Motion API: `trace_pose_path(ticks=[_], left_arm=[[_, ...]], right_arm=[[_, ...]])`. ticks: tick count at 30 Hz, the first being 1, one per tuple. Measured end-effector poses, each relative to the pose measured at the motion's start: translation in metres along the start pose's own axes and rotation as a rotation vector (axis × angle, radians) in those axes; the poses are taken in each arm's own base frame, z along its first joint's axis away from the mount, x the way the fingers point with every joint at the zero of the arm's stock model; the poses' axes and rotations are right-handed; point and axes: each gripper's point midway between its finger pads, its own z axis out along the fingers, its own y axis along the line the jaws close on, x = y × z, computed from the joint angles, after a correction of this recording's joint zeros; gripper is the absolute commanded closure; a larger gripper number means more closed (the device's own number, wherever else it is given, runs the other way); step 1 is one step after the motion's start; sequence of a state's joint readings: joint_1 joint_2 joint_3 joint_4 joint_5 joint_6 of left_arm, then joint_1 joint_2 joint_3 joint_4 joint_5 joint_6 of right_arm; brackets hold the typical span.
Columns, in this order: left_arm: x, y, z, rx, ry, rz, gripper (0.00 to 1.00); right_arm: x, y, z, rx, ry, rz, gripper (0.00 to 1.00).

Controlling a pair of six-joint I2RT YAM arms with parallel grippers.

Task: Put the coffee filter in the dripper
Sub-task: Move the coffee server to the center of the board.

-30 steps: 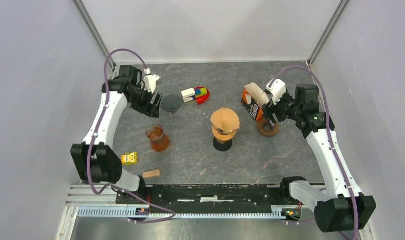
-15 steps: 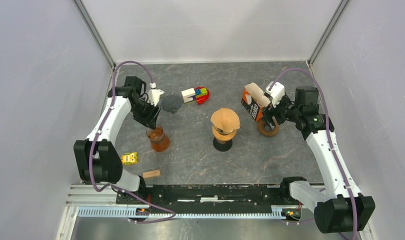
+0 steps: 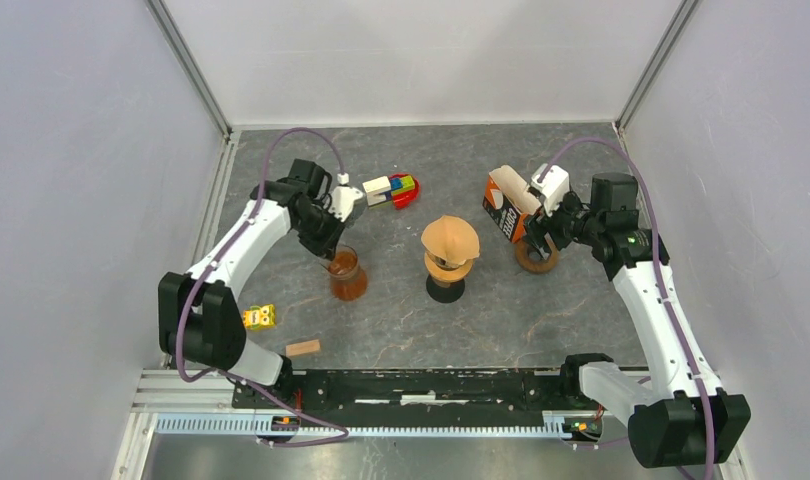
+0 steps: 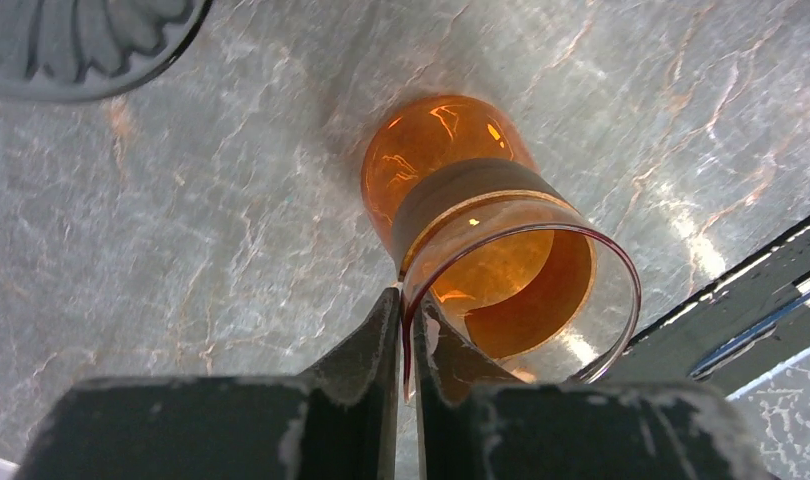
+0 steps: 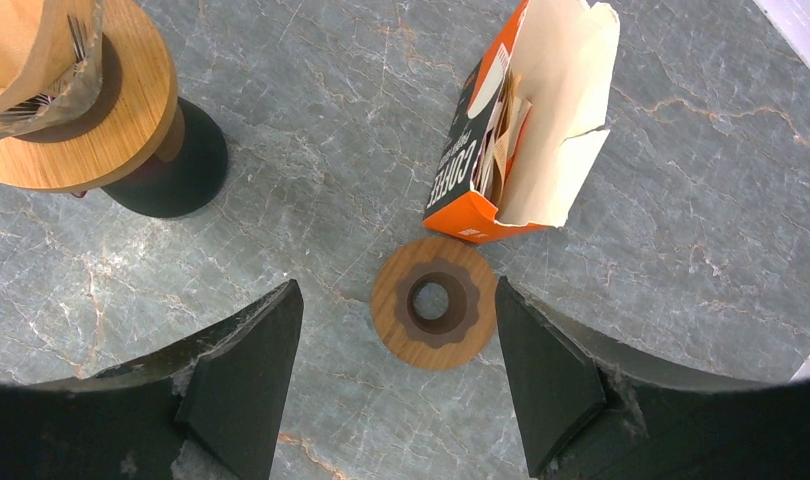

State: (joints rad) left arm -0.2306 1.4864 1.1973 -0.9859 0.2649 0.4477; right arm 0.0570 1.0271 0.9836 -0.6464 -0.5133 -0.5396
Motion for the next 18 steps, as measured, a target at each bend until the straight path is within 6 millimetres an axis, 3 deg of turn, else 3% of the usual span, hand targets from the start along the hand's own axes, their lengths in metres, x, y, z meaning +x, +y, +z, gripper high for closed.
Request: trace_pose_path(ticks=[5, 9, 12, 18], left_arm=[[-0.015, -0.019, 0.008, 0.014, -0.012, 0.036, 0.84], [-0.022, -0.024, 0.011, 0.006, -0.015, 0.043, 0.68], [-0.024, -0.024, 0.011, 0.002, -0.019, 0.037, 0.56], [-0.032, -0.022, 0.006, -0.011, -0.040, 0.027, 0.28]], right_arm=[[0.004, -0.004, -0.001, 0.024, 0.023, 0.000, 0.23], [0.018, -0.018, -0.002, 0.085, 0.076, 0.009, 0.22], [0.045, -0.026, 0.004, 0.108, 0.164, 0.020, 0.22], [0.104, -0.018, 0.027, 0.023, 0.342, 0.031, 0.21]])
